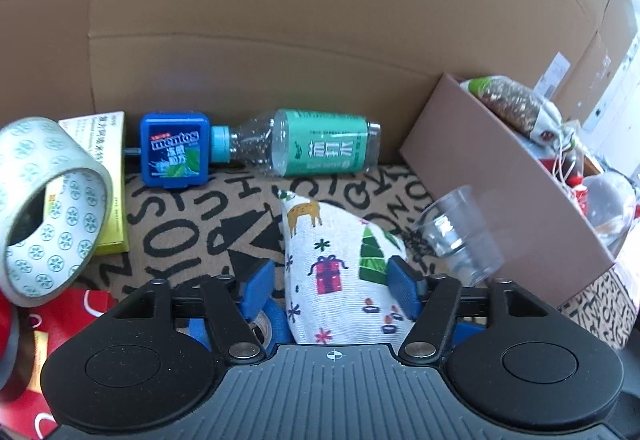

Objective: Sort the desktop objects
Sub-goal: 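Lift the cloth bag with both tools and carry it toward the pink box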

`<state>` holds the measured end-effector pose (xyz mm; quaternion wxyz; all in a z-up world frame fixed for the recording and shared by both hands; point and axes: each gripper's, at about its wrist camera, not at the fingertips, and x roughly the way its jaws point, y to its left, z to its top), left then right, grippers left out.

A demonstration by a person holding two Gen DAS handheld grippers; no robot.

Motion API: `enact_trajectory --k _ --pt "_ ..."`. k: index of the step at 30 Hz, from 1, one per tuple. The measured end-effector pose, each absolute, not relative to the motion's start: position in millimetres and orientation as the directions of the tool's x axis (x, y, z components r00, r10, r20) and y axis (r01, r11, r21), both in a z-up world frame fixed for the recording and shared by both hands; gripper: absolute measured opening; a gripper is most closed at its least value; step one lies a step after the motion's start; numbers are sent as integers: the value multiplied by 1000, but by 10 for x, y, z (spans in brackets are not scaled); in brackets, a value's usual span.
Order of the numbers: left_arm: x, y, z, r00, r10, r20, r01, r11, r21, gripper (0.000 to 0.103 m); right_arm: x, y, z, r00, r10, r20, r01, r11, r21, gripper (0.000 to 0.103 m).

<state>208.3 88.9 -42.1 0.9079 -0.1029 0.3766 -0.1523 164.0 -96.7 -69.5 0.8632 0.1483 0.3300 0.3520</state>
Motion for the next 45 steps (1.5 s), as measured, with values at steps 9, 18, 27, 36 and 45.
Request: enact_trajectory --k 9,18,27,36,45 --pt "2109 908 -534 647 -420 -636 249 905 -344 61 1799 -824 -803 513 713 -477 -532 701 475 69" --pt "1707 706 -177 710 -388 -588 263 920 -291 58 1481 -929 -547 550 713 -436 -589 701 403 55" --pt "1370 378 373 759 -432 -487 350 901 -255 58 1098 -1295 -91 642 698 -318 -610 716 341 55" --pt "1416 -284 847 745 -534 -401 481 846 -231 59 952 -1879 293 774 598 -208 -536 794 288 55" --pt "1686 -884 1197 713 -617 -334 586 785 -198 60 1094 -2306 550 873 475 -107 -439 862 253 55"
